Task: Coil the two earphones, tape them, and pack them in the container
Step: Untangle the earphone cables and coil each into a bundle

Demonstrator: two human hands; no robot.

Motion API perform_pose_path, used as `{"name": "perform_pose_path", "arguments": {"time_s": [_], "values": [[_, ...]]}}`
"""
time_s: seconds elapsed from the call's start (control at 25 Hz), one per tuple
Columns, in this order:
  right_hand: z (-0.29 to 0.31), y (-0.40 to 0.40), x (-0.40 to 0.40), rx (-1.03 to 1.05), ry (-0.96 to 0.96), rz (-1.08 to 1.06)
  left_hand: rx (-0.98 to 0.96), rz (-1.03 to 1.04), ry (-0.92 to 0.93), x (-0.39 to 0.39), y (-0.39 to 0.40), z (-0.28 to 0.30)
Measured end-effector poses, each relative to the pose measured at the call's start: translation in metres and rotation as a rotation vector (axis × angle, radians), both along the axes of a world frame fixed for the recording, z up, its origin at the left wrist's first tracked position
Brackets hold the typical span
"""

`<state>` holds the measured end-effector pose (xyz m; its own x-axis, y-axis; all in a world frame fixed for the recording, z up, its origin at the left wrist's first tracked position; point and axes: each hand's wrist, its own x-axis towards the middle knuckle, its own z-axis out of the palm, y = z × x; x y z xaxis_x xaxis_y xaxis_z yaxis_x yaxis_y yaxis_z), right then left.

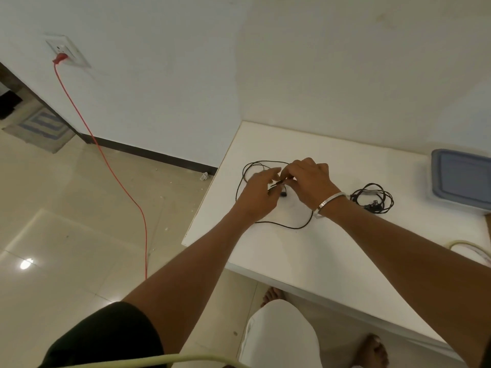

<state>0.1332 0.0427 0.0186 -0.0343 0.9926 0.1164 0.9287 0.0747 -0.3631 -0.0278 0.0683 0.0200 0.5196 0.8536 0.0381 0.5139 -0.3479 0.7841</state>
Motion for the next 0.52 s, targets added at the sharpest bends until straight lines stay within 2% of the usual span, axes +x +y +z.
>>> {"name": "perform_pose_path", "arguments": {"time_s": [0.16,0.4,0.52], "values": [[0.028,-0.018,0.007,0.018,0.158,-0.002,-0.158,-0.081,-0.045,0.008,-0.008,0.027],[0.065,-0.053,0.042,0.016,0.0,-0.074,-0.313,-0.188,-0.057,0.004,-0.025,0.07],[0.084,-0.067,0.048,0.002,0.106,-0.019,-0.468,-0.263,-0.013,0.005,-0.036,0.088]]}}
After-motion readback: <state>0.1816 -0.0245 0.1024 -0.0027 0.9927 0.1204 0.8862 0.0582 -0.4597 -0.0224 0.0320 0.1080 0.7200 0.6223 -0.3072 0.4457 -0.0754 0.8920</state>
